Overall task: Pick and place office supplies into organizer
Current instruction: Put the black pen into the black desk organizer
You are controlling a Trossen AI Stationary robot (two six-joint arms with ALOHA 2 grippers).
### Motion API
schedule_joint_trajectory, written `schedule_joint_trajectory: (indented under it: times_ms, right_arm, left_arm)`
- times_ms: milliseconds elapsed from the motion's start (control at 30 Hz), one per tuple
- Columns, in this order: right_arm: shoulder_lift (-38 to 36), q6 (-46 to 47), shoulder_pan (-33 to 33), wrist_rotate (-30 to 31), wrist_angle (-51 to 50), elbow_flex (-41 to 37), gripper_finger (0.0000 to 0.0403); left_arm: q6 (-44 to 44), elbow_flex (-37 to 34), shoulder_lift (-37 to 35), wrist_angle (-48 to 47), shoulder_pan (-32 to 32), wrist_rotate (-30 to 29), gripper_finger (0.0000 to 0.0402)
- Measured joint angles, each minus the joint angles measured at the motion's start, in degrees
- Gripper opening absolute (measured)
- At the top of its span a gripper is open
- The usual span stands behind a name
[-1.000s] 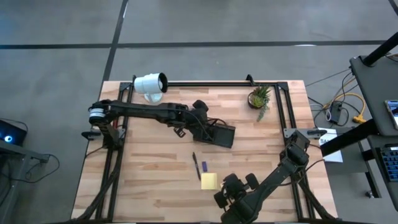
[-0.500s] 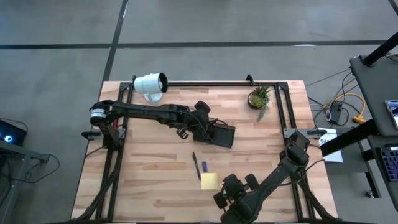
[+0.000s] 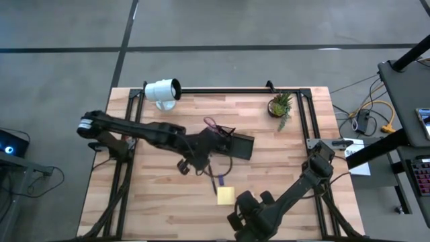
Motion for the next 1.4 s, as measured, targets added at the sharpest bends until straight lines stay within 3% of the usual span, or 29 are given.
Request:
schedule_joint_trajectory:
  times_ms: [500, 733, 867, 1067, 1233, 1400]
  right_arm:
    - [-0.06, -2.71, -0.65, -0.3, 20.69, 0.02, 0.0018]
    - [0.56, -0.35, -0.36, -2.97, 22.4, -0.07, 0.0018]
    - [0.56, -0.69, 0.29, -4.02, 23.97, -0.19, 0.0018]
    - [0.56, -11.34, 0.31, -11.58, 33.62, -1.43, 0.0018]
    - [0.56, -17.99, 0.37, -11.82, 33.85, -3.7, 0.0018]
    - [0.58, -23.49, 0.37, -9.63, 34.53, -7.58, 0.0018]
  left_arm:
    - [-6.98, -2.93, -0.6, -2.78, -11.93, 1.56, 0.0093]
    - [-10.6, -6.87, -0.6, -2.08, -19.15, 1.58, 0.0093]
    - [-12.5, -9.95, -0.6, 1.97, -22.44, 1.58, 0.0093]
    - [-13.94, -14.39, -0.5, 8.05, -26.94, 1.52, 0.0093]
    - [-18.0, -18.94, 0.24, 20.37, -28.13, 1.2, 0.0093]
    - [-15.45, -22.27, 4.0, 28.17, -27.08, -8.8, 0.0093]
